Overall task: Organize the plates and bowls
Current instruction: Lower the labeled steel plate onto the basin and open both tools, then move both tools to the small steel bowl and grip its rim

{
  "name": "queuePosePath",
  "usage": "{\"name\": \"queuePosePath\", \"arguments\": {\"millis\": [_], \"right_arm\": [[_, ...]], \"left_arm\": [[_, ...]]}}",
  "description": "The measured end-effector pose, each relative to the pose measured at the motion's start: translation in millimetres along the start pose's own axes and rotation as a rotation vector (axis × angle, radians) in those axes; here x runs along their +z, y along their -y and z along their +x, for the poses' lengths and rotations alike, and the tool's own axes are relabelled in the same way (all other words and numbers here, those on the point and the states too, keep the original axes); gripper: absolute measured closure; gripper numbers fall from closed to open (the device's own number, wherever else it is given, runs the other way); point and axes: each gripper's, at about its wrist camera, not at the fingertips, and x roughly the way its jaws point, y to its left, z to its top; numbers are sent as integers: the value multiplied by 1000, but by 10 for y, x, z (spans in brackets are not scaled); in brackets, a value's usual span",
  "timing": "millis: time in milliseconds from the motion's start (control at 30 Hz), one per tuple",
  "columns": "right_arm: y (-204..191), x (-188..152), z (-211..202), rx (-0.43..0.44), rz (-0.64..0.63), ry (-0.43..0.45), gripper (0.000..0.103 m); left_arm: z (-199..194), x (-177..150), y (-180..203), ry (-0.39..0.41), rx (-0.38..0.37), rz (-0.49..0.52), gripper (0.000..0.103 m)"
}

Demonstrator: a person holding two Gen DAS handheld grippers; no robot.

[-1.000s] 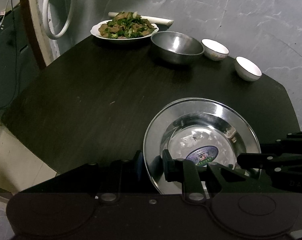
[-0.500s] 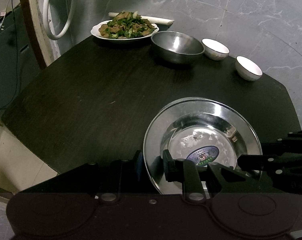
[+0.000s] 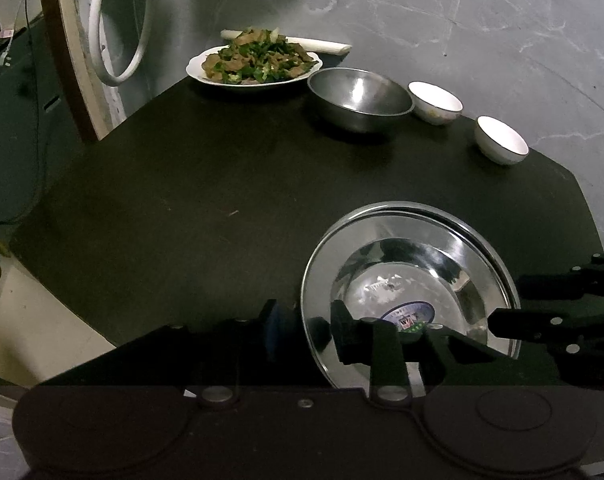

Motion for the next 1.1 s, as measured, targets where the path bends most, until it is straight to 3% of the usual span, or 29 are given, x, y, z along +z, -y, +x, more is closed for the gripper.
{"name": "queuePosePath", "arguments": {"millis": [133, 267, 467, 700, 933, 1100], "right_arm": [[4, 8, -9, -6, 5, 8, 48], [12, 22, -15, -14, 12, 18, 39], [66, 33, -41, -43, 51, 51, 13], [174, 59, -17, -90, 130, 76, 1], [304, 95, 56, -143, 208, 103, 1], [509, 351, 188, -183, 267, 138, 0]], "left_arm": [[-15, 26, -26, 12, 0, 1, 58], [-32, 66, -53, 37, 7, -4, 35], [-30, 182, -136, 81, 35, -27, 9], [111, 403, -240, 87, 34, -27, 4], [345, 700, -294, 89, -7, -26, 3], [615, 1101, -320, 117, -42, -50, 3]]}}
